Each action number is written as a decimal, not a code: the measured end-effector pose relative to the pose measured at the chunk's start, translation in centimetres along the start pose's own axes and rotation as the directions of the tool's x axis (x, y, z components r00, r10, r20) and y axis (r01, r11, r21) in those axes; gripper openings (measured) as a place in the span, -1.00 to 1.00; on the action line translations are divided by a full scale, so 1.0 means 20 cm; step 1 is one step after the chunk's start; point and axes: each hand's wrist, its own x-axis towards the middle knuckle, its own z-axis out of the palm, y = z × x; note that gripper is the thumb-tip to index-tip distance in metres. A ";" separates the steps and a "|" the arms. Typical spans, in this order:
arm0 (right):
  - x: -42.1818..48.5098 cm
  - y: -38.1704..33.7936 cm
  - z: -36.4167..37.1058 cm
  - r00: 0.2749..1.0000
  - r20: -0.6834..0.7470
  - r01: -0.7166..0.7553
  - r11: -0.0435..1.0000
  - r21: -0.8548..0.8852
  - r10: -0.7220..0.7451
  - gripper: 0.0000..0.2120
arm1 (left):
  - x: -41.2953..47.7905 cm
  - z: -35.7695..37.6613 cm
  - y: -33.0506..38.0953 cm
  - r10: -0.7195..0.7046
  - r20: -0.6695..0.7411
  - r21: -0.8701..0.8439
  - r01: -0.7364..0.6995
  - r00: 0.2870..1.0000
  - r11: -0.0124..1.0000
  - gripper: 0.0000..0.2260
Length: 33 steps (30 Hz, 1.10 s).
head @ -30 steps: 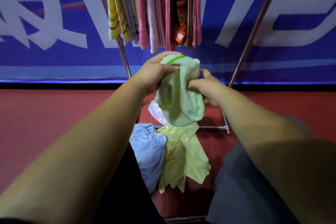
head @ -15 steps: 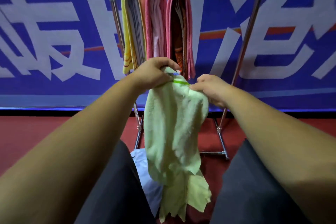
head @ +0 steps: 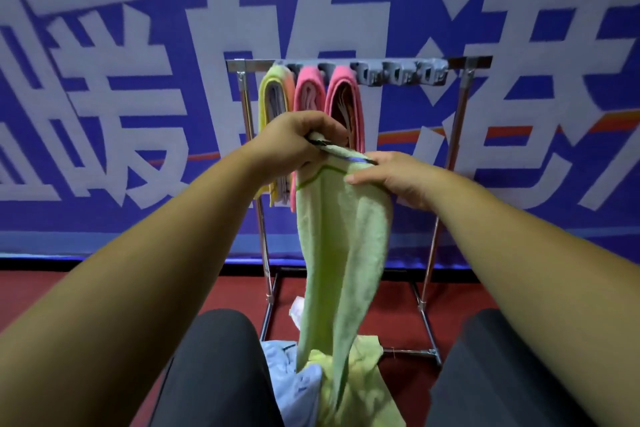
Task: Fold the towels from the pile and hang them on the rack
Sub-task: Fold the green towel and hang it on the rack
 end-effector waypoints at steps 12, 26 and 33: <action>-0.04 -0.43 -0.06 0.978 -0.012 0.209 0.972 0.106 -0.209 -0.80 | 0.06 -0.22 0.27 0.080 -0.101 0.346 -0.040 0.992 0.938 -0.77; -0.14 -0.54 -0.16 0.940 0.341 -0.005 1.000 0.001 0.004 -0.67 | 0.03 -0.34 0.33 -0.161 0.124 0.418 0.096 0.979 0.903 -0.65; -0.11 -0.51 -0.19 0.997 0.056 0.068 0.966 -0.250 -0.056 -0.88 | 0.04 -0.41 0.23 -0.141 0.024 0.344 0.124 0.990 0.931 -0.69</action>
